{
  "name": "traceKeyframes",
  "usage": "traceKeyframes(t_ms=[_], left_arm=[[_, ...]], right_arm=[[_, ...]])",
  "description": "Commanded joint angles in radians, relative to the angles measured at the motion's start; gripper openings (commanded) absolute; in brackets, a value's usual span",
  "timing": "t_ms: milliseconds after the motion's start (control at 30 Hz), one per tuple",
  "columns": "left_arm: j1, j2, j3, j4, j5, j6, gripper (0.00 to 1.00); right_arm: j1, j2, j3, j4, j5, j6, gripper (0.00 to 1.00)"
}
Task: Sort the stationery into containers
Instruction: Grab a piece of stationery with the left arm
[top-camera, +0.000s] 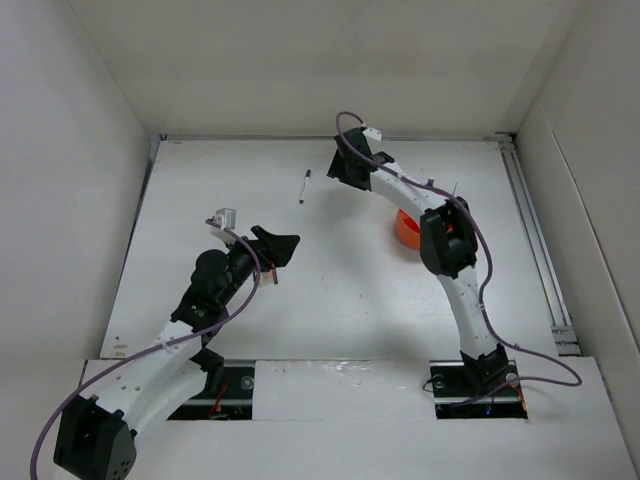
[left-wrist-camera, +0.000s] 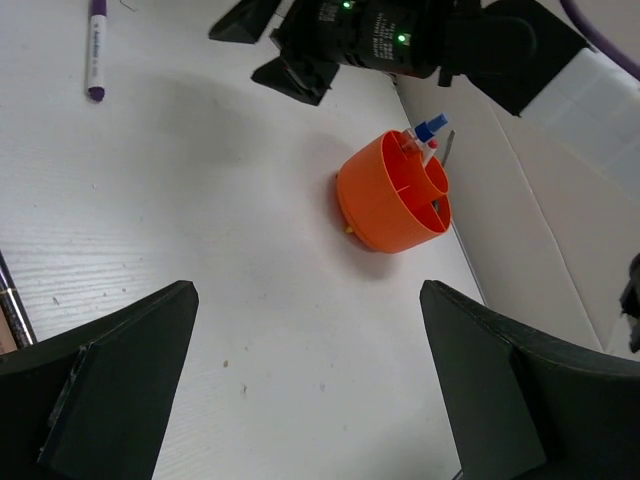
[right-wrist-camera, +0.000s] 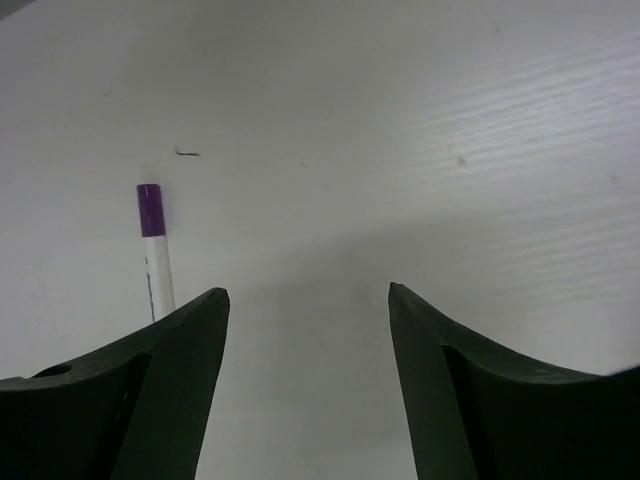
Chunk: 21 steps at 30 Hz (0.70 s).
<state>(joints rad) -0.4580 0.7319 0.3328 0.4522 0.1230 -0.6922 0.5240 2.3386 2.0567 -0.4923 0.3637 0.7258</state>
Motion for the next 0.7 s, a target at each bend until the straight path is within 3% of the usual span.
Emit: traceKeyframes(t_ms=[0,133,200,233,333,367,433,500,667], left_arm=[[-0.002,-0.014,0.02,0.046,0.003,0.013,0.93],[-0.002,-0.023,0.029,0.003,-0.083,0.032,0.87],[-0.002,-0.014,0.051,-0.03,-0.129,0.045,0.82],[-0.002,0.016,0.076,-0.068,-0.149,0.054,0.8],[-0.002,0.096,0.107,-0.079,-0.163,0.054,0.63],[-0.002,0.119,0.126,-0.079,-0.163,0.054,0.59],[-0.002,0.165,0.152,-0.079,-0.163,0.054,0.46],[-0.002,0.23,0.19,-0.079,-0.163,0.054,0.45],[-0.002,0.389,0.31,-0.135,-0.184,0.054,0.28]], right_arm=[[0.039,0.073,0.184,-0.051,-0.098,-0.011,0.72],[0.067,0.134,0.272,-0.026,-0.164,-0.011,0.76],[0.076,0.124,0.237,-0.016,-0.152,0.012,0.73],[0.076,0.098,0.199,-0.002,-0.152,0.038,0.52],[0.085,-0.087,-0.05,0.115,-0.134,0.064,0.08],[0.085,-0.148,-0.123,0.154,-0.134,0.073,0.0],[0.097,-0.328,-0.333,0.276,-0.123,0.073,0.0],[0.122,-0.431,-0.438,0.316,-0.089,0.084,0.0],[0.194,-0.66,-0.662,0.316,-0.058,0.084,0.0]])
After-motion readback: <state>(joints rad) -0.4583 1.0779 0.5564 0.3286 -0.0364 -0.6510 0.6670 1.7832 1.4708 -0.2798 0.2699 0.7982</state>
